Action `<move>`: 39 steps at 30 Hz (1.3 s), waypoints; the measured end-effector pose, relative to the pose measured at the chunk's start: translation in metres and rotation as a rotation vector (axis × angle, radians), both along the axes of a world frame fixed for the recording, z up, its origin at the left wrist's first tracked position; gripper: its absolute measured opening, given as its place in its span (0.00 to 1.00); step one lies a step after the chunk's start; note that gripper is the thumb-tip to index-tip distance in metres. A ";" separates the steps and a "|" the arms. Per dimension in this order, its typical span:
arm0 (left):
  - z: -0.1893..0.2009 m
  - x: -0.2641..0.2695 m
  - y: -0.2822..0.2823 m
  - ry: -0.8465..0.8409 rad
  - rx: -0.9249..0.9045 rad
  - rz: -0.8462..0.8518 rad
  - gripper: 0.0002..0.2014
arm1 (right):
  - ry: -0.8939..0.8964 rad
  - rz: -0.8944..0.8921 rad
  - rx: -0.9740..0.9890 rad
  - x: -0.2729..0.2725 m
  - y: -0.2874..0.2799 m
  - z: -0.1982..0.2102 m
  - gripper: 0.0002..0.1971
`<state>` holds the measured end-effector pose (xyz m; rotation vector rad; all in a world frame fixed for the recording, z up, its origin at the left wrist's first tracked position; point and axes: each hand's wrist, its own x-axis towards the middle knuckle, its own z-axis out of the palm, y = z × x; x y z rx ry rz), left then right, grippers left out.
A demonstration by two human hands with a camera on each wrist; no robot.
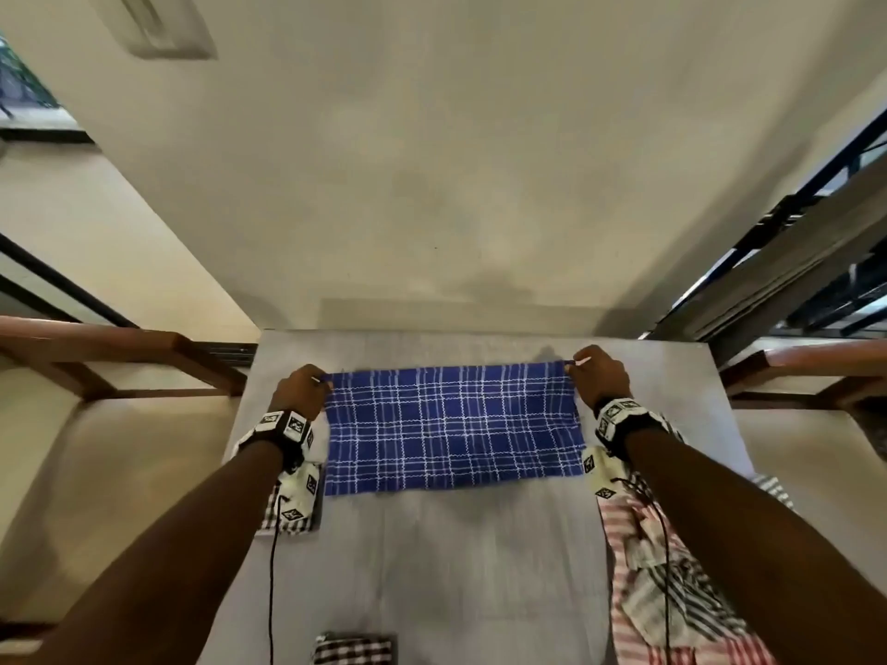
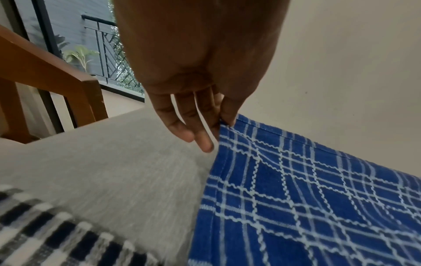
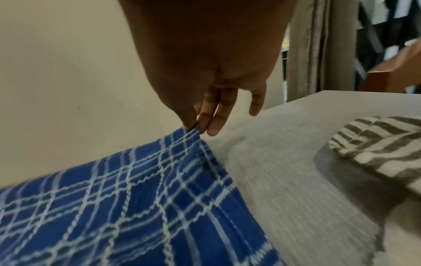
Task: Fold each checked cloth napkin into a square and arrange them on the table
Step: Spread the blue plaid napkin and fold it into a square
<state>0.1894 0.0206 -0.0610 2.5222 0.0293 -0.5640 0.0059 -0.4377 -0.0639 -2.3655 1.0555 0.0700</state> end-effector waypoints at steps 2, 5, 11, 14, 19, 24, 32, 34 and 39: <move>-0.008 -0.003 -0.006 0.009 0.058 0.044 0.15 | 0.067 0.061 -0.092 0.006 0.007 -0.011 0.17; -0.013 -0.032 -0.026 -0.290 0.210 -0.040 0.27 | 0.045 0.176 -0.326 0.002 0.036 -0.021 0.25; -0.050 -0.137 -0.091 -0.391 0.161 -0.463 0.29 | -0.158 0.531 -0.230 -0.025 0.160 -0.044 0.27; -0.070 -0.164 -0.108 -0.360 0.202 -0.500 0.30 | -0.106 0.657 -0.195 -0.038 0.207 -0.064 0.30; -0.080 -0.170 -0.108 -0.328 0.272 -0.505 0.33 | 0.024 0.658 -0.244 -0.047 0.199 -0.072 0.35; -0.074 -0.169 -0.108 -0.303 0.248 -0.489 0.35 | 0.086 0.457 -0.248 -0.071 0.129 -0.073 0.36; -0.070 -0.168 -0.107 -0.258 0.289 -0.509 0.36 | 0.102 0.432 -0.259 -0.082 0.107 -0.059 0.37; -0.068 -0.170 -0.109 -0.260 0.297 -0.490 0.36 | 0.049 0.542 -0.225 -0.071 0.138 -0.055 0.36; -0.064 -0.179 -0.117 -0.333 0.285 -0.575 0.33 | 0.057 0.647 -0.158 -0.060 0.201 -0.065 0.34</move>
